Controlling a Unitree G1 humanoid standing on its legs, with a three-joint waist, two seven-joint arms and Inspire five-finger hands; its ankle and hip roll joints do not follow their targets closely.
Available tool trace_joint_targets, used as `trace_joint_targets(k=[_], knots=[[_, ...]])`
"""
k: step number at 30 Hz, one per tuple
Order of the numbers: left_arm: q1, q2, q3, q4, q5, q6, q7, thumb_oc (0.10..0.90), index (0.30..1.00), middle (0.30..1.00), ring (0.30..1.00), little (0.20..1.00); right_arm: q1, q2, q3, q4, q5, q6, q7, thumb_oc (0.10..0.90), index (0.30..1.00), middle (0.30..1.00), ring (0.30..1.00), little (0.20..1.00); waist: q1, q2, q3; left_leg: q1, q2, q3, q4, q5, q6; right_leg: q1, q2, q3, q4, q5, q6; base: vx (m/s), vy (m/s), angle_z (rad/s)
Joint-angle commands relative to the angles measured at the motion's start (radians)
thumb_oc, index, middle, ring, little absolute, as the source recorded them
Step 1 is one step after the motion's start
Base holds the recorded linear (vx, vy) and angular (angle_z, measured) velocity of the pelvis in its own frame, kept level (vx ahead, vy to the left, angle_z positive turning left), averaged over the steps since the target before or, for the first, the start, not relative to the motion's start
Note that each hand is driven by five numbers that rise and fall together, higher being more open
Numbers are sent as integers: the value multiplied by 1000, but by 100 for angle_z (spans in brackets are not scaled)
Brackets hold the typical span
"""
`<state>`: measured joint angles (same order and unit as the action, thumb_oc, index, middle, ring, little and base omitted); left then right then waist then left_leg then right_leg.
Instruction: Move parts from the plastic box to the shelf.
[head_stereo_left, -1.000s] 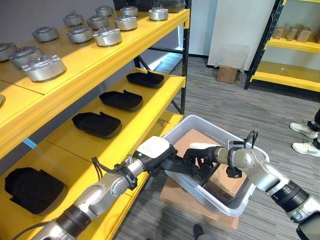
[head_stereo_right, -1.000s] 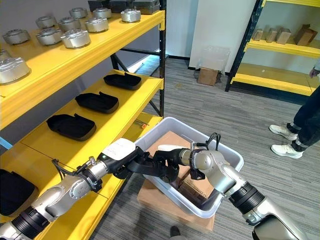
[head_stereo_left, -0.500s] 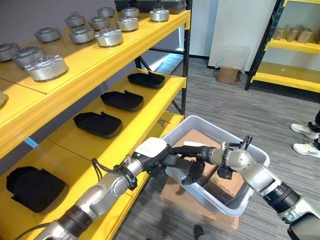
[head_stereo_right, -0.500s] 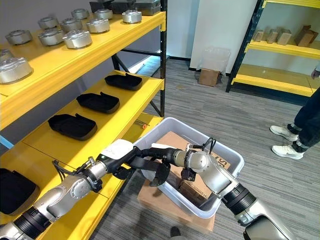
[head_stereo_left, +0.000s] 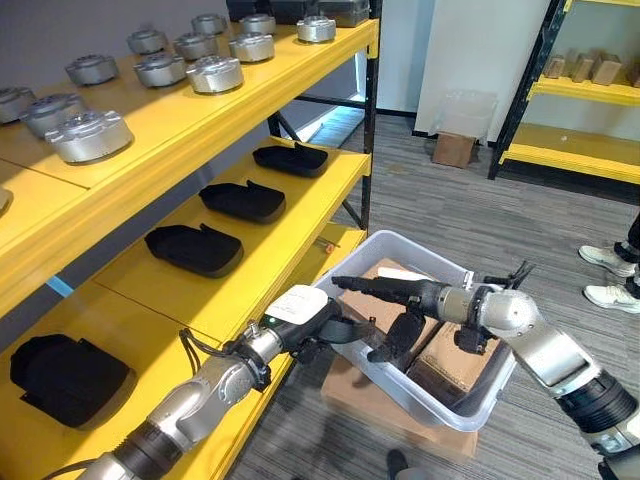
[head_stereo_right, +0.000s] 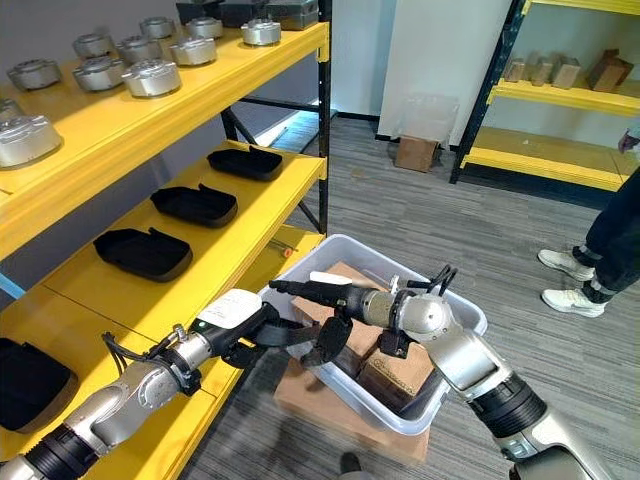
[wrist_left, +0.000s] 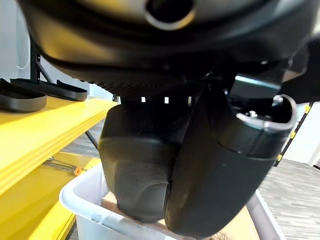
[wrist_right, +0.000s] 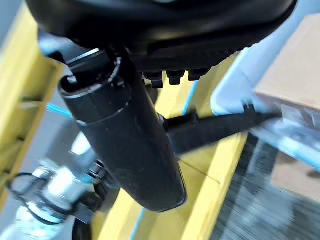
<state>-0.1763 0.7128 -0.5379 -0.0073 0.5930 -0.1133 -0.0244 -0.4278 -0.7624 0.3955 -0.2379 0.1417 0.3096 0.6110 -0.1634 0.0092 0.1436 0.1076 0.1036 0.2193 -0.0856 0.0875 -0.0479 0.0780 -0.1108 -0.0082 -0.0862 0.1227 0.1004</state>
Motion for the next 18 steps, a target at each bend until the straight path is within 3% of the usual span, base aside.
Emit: trace_joint_targets(k=[1, 7, 14, 16, 18], knots=[[-90, 8, 116, -33, -23, -49, 109, 400, 300, 300, 300, 300, -74, -16, -130, -93, 77, -19, -9, 900, 1000, 1000, 1000, 1000, 5, -34, -47, 57, -19, -11, 6, -174, 40, -12, -3, 44, 31, -80, 46, 0, 0, 0], [-71, 13, 134, -27, -19, -48, 119, 400, 300, 300, 300, 300, -55, -69, -201, -169, 100, 5, 31, 900, 1000, 1000, 1000, 1000, -11, -36, -49, 61, -18, 2, 5, -176, 38, -15, -2, 54, 32, -78, 48, 1, 1, -1], [-46, 21, 162, -29, -17, -55, 137, 400, 300, 300, 300, 300, 6, -140, -309, -191, 132, -23, -5, 900, 1000, 1000, 1000, 1000, -26, -43, -50, 58, -15, 10, 6, -177, 37, -21, 0, 65, 35, -77, 51, 2, 1, -5], [-31, 25, 183, -33, -20, -56, 193, 400, 300, 300, 300, 300, 51, -164, -370, -182, 145, -46, -102, 900, 1000, 1000, 1000, 1000, -33, -45, -48, 58, -14, 11, 6, -177, 37, -22, 0, 70, 36, -76, 51, 3, 0, -5], [-15, 30, 223, -37, -40, -71, 243, 400, 300, 300, 300, 300, 105, -161, -441, -160, 241, -66, -187, 900, 1000, 1000, 1000, 1000, -40, -43, -49, 60, -13, 13, 5, -179, 37, -22, 1, 76, 33, -75, 51, 8, 4, -5]])
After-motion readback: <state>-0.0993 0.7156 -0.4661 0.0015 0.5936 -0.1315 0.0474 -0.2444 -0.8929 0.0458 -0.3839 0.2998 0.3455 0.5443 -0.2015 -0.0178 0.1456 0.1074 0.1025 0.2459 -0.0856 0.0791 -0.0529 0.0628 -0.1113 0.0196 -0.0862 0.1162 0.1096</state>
